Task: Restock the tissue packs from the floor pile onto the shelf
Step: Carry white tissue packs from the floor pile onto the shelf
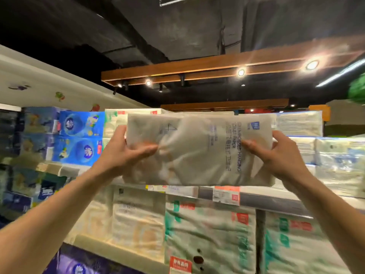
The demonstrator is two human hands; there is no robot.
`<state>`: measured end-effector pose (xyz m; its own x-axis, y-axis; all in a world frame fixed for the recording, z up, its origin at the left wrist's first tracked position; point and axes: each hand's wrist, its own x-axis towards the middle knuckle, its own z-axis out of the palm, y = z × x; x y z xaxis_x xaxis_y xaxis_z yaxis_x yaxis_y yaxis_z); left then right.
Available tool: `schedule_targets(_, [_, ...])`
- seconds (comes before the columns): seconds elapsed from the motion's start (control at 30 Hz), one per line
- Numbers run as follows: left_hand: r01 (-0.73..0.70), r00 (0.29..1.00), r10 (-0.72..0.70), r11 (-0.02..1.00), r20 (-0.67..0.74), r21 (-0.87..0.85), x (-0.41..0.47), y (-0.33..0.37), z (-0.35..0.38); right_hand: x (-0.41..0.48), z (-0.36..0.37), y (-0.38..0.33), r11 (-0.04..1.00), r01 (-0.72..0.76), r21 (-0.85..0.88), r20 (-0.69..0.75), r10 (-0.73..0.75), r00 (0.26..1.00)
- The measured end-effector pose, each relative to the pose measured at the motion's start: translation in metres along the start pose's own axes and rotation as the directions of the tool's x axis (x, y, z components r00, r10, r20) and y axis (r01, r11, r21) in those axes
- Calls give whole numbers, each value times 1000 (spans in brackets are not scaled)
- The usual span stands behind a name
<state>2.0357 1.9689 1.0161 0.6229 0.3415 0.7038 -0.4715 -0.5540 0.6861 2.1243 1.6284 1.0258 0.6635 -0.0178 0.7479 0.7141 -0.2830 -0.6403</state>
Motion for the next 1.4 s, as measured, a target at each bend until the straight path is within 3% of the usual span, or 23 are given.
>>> schedule_targets(0.27, [-163,987,163,981,14,107,151,-41,14,100,67,-6,998,32,-62,-183,-43,982])
schedule_targets(0.37, [-128,991,129,991,-23,44,193,-60,32,128,84,-4,994,73,-80,-141,-83,987])
schedule_targets(0.57, [-87,993,97,988,-72,130,252,-96,72,175,115,24,983,79,-168,-28,-84,996])
schedule_targets(0.9, [-145,982,174,943,-70,301,305,-107,112,239,127,57,934,57,-354,-94,-96,991])
schedule_targets(1.07, [-238,936,347,747,-59,621,305,-122,121,250,136,74,781,-35,-624,-110,-44,993])
schedule_targets(1.17, [-243,905,418,656,-76,715,306,-141,130,246,137,81,460,-122,-879,-174,-71,982])
schedule_targets(1.2, [-244,904,422,645,-71,724,309,-144,132,245,136,82,402,-124,-907,-172,-86,981])
schedule_targets(1.4, [-336,895,436,528,91,780,318,-143,134,244,132,77,390,-102,-915,-134,-57,989])
